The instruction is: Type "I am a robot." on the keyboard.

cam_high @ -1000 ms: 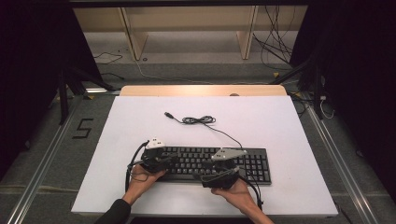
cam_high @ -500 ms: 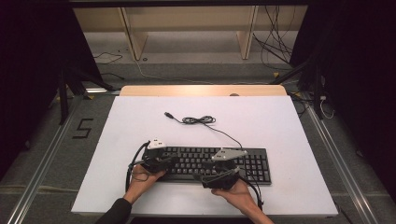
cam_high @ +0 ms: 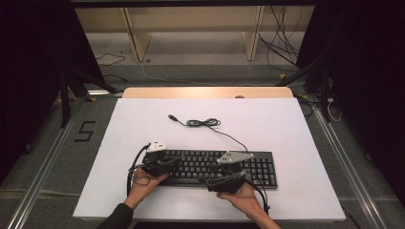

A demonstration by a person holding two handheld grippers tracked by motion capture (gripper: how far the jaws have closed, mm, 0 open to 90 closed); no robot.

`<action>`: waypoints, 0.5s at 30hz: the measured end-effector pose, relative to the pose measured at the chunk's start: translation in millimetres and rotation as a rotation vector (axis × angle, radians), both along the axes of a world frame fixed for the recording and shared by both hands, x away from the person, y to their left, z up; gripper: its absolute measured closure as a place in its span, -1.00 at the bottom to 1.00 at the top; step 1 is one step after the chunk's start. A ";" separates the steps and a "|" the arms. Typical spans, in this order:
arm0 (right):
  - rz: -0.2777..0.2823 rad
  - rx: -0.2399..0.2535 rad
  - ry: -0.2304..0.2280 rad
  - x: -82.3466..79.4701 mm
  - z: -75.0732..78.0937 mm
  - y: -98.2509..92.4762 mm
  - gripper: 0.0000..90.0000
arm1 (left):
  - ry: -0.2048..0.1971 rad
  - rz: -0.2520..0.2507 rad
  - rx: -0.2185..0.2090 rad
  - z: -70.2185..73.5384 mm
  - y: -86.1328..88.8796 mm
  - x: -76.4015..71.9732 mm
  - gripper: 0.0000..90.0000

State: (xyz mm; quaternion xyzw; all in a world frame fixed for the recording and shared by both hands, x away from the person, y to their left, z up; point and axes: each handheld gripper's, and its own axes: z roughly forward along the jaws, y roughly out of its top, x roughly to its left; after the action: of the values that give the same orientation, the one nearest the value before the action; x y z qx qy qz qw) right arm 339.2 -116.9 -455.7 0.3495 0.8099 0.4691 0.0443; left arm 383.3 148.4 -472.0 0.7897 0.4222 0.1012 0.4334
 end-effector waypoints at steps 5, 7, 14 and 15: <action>-0.005 0.001 0.000 0.8 -0.3 -0.4 -0.13 | -0.005 -0.003 -0.030 5.5 3.6 -2.6 0.76; -0.007 0.003 -0.001 0.8 -0.1 -0.6 -0.13 | -0.012 -0.006 -0.043 9.2 5.9 -5.1 0.73; -0.008 0.004 0.000 1.1 0.1 -1.0 -0.14 | -0.016 -0.010 -0.071 14.1 10.4 -10.0 0.55; -0.008 0.005 -0.002 1.3 0.1 -1.0 -0.14 | -0.017 -0.010 -0.075 14.6 10.9 -10.8 0.51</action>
State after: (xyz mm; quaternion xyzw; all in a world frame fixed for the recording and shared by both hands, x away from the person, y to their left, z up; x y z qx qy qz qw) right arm 340.5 -117.9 -455.6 0.3524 0.8072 0.4713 0.0463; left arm 372.4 159.3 -457.5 0.7741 0.4182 0.0897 0.4668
